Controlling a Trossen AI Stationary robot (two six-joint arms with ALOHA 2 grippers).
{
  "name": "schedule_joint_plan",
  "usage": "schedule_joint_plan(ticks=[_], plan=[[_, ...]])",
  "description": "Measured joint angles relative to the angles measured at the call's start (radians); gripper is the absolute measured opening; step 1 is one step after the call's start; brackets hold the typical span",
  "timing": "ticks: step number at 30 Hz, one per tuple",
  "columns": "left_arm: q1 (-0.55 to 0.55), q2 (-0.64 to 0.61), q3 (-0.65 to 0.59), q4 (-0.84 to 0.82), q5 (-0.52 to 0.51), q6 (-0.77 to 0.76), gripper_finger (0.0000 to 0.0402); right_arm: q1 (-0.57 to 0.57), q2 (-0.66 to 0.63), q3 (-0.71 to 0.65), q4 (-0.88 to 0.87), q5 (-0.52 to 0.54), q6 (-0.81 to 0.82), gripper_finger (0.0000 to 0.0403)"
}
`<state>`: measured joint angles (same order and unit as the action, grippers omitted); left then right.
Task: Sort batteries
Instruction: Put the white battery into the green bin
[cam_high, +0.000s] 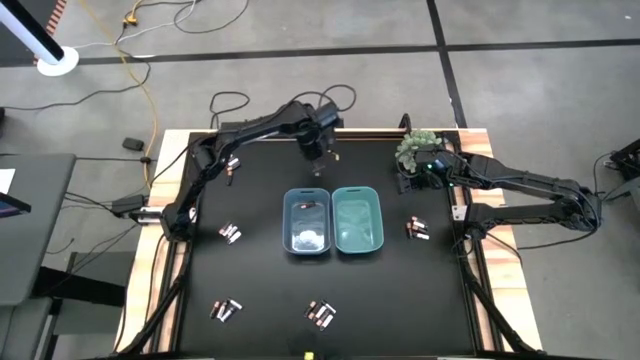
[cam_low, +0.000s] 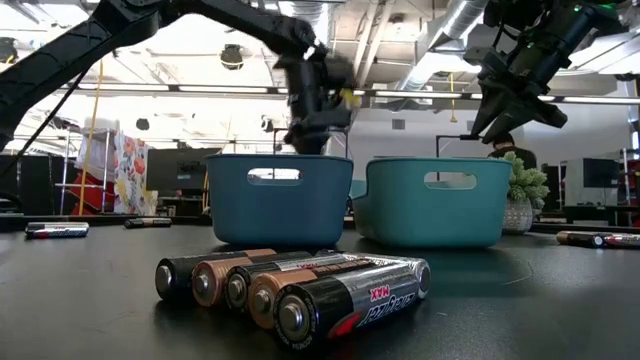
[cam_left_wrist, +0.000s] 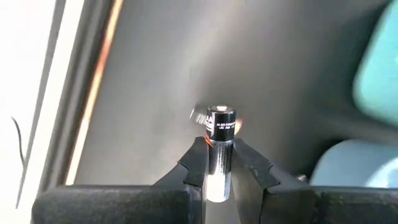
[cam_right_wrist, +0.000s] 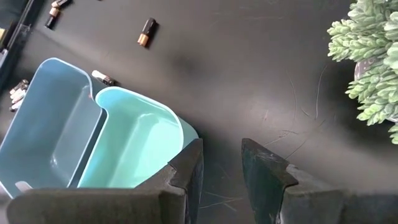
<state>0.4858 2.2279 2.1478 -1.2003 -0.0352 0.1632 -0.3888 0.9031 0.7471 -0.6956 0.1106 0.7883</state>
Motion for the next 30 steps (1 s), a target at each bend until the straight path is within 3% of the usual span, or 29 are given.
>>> schedule_joint_plan(ticks=[10,21,30], plan=[[-0.145,-0.002,0.209,0.029,0.0,0.054,0.0038,0.001,0.0,0.0,0.0,0.0,-0.011,0.0127],[-0.281,-0.003,0.204,0.169,0.034,0.067,0.0038,0.028,0.0,0.0,-0.001,0.0,-0.041,0.0127],[-0.303,-0.002,0.154,0.254,0.066,0.014,0.0038,0.077,0.0,0.0,-0.001,0.0,-0.064,0.0127]])
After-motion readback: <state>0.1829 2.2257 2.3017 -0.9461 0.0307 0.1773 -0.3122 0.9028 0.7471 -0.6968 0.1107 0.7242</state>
